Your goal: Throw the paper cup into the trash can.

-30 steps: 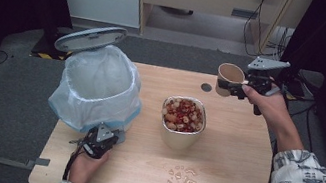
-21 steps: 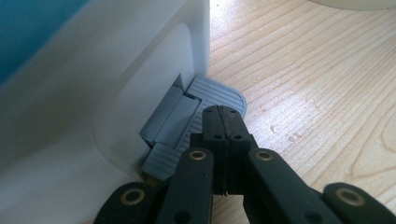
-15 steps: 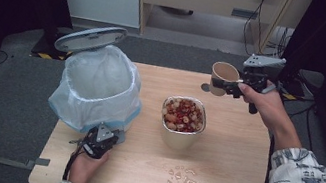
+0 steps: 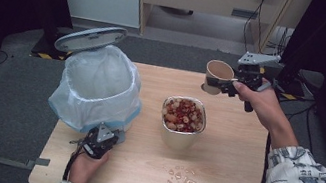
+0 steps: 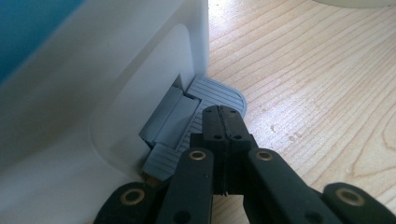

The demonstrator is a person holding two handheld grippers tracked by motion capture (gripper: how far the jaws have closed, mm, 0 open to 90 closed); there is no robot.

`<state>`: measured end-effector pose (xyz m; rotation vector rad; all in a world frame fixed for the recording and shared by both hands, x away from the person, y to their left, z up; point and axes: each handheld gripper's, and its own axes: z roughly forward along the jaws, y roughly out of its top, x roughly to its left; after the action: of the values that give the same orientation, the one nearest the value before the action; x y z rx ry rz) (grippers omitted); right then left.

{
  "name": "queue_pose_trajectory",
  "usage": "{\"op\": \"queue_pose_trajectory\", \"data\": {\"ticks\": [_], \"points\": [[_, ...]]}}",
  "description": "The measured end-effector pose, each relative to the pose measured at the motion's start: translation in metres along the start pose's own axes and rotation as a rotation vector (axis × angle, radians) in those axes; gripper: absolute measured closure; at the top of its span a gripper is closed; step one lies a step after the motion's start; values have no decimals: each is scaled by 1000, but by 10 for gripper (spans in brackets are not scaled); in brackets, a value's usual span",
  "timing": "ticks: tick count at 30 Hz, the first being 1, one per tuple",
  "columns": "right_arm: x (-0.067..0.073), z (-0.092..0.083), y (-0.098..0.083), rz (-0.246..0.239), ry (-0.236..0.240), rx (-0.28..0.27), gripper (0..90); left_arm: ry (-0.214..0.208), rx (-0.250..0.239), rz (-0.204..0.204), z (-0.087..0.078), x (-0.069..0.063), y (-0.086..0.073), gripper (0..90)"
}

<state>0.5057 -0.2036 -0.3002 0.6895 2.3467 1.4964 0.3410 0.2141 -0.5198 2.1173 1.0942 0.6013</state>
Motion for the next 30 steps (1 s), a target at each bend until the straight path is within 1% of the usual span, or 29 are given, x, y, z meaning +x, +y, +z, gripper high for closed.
{"op": "queue_pose_trajectory", "data": {"ticks": [13,18,30], "points": [[9,9,12,-18,9,8,316,3,3,7,0,0,0,897],[14,14,18,-29,12,14,317,2,2,6,0,0,0,897],[27,26,32,-37,13,13,319,1,3,5,0,0,0,897]]}}
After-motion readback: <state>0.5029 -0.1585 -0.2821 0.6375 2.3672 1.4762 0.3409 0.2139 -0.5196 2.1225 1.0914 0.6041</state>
